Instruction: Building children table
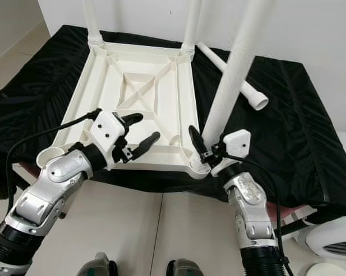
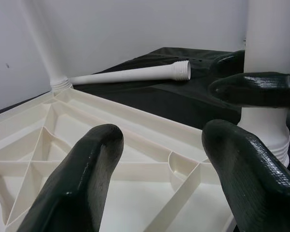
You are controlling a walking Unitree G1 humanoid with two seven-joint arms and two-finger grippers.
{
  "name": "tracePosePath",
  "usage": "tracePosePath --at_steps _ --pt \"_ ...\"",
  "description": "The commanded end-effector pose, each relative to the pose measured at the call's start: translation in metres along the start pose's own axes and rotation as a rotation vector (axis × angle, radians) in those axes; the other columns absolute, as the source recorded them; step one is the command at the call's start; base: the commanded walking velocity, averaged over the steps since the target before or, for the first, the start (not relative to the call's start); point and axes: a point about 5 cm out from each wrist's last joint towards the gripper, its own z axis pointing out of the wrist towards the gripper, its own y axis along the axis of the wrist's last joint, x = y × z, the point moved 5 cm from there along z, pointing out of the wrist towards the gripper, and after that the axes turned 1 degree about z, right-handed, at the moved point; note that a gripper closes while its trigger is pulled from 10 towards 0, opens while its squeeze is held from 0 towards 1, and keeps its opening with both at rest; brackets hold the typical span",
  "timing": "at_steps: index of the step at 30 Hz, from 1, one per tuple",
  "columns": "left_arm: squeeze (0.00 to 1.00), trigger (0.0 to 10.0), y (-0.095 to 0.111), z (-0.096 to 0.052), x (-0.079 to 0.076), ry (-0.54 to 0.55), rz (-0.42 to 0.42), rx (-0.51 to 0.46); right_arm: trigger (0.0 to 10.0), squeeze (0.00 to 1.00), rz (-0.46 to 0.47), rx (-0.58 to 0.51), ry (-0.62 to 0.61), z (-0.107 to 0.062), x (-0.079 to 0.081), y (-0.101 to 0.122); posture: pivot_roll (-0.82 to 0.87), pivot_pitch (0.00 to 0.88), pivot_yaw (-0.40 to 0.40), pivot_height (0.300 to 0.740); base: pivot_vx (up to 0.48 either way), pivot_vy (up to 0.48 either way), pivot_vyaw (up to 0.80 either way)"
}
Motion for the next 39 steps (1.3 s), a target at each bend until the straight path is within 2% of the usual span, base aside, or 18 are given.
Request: tracePosePath --at_steps 1,7,15,21,29,34,39 --pt "0.0 10.0 0.003 -0.001 -0.006 -0.053 0.002 -0.006 10.0 0.0 0.049 0.149 0.002 -0.008 -0.001 -0.034 0.05 0.082 -0.035 0.74 0.0 0.0 0.0" --pt "0.0 10.0 0.003 -0.002 -0.006 -0.049 0.005 -0.006 10.0 0.0 0.068 0.195 0.03 -0.008 -0.011 -0.035 0.05 0.081 -0.04 0.74 0.0 0.0 0.0" --pt "0.0 10.0 0.004 -0.002 -0.006 -0.046 0.005 -0.007 10.0 0.0 0.063 0.226 0.01 -0.011 -0.011 -0.045 0.06 0.084 -0.042 0.74 0.0 0.0 0.0" --pt "0.0 10.0 0.004 -0.003 -0.005 -0.042 0.006 -0.004 10.0 0.0 0.056 0.195 -0.033 -0.015 -0.005 -0.045 0.06 0.087 -0.041 0.74 0.0 0.0 0.0" --pt "0.0 10.0 0.005 -0.004 -0.006 -0.042 0.006 -0.007 10.0 0.0 0.115 0.142 -0.185 -0.016 -0.006 -0.04 0.06 0.083 -0.044 0.74 0.0 0.0 0.0" --pt "0.0 10.0 0.005 -0.003 -0.008 -0.043 0.005 -0.008 10.0 0.0 0.105 0.124 -0.24 -0.011 -0.008 -0.035 0.06 0.084 -0.048 0.74 0.0 0.0 0.0" --pt "0.0 10.0 0.006 -0.004 -0.008 -0.04 0.005 -0.009 10.0 0.0 0.087 0.099 -0.288 -0.002 0.0 -0.027 0.06 0.085 -0.054 0.74 0.0 0.0 0.0"
